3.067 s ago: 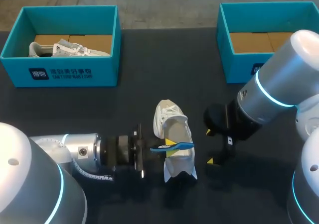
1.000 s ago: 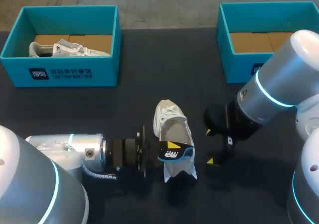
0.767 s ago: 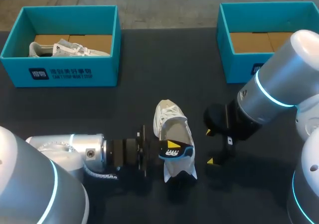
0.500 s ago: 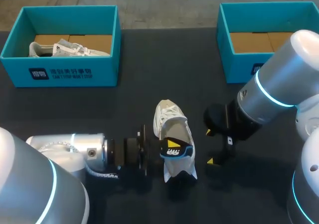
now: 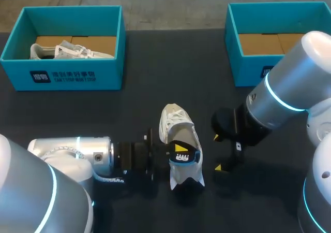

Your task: Take the shoe out of the shoebox, open the shoe tongue, remove and reinsert the insole, then place the shoe into the shoebox

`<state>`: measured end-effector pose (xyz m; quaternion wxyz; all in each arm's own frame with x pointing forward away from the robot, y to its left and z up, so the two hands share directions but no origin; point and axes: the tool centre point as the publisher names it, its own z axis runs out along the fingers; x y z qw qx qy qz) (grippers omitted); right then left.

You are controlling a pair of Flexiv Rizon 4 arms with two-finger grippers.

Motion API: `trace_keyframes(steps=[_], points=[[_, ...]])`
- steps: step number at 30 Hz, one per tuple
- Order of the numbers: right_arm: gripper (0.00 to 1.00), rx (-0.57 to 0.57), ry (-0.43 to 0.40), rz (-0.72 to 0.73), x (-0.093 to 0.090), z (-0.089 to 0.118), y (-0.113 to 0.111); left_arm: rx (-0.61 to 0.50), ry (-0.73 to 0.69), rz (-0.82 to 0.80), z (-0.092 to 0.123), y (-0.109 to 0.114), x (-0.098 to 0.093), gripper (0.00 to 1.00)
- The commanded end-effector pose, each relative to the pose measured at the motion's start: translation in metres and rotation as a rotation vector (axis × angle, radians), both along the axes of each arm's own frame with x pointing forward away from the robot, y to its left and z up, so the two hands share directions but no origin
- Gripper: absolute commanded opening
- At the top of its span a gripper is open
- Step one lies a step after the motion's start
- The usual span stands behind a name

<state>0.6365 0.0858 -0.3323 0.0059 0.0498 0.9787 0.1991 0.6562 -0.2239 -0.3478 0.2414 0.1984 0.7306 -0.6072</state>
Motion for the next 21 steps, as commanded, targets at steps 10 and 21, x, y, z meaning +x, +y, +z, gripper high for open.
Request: trace_keyframes(steps=[10, 21], points=[[1.0, 0.0, -0.003, -0.002, -0.0011, -0.0016, 0.0009, 0.025, 0.015, 0.029, -0.0085, -0.0041, 0.0075, 0.0], [1.0, 0.0, -0.003, -0.002, -0.0011, -0.0016, 0.0009, 0.0, 0.043, 0.014, -0.0022, -0.0024, -0.0013, 0.0]])
